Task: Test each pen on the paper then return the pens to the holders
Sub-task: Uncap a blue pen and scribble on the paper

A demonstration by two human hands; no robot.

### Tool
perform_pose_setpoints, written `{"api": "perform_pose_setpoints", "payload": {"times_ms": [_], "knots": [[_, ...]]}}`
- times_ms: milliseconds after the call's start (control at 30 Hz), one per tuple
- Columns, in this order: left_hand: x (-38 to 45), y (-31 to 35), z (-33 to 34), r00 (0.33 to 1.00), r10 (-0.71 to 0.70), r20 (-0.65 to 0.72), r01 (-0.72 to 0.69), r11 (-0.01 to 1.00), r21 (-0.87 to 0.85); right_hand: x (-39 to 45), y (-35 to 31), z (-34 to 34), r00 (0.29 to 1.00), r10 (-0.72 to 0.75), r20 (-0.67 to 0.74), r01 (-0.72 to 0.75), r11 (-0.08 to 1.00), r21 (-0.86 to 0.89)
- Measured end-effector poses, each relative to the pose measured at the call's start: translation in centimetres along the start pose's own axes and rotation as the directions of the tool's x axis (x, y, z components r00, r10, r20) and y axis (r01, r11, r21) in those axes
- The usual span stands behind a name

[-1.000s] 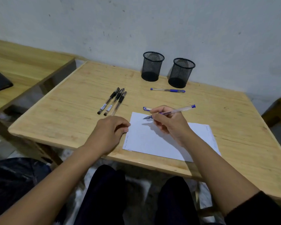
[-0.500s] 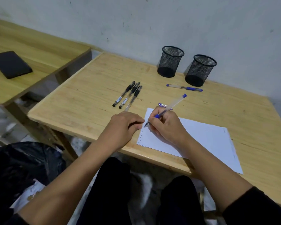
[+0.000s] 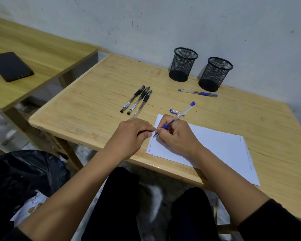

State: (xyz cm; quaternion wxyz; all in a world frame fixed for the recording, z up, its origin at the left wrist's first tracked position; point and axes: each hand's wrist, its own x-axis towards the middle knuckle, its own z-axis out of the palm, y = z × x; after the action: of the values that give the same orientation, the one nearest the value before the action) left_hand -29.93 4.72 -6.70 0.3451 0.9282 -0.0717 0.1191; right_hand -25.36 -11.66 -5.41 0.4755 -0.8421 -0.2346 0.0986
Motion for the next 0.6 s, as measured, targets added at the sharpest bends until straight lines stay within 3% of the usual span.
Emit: {"api": "perform_pose_setpoints", "payload": {"times_ms": [600], "knots": [[0.11, -0.22, 0.19, 1.000, 0.006, -0.014, -0.005, 1.000, 0.007, -0.09, -0.35, 0.11, 1.000, -0.014, -0.016, 0.014, 1.000, 0.027]]}}
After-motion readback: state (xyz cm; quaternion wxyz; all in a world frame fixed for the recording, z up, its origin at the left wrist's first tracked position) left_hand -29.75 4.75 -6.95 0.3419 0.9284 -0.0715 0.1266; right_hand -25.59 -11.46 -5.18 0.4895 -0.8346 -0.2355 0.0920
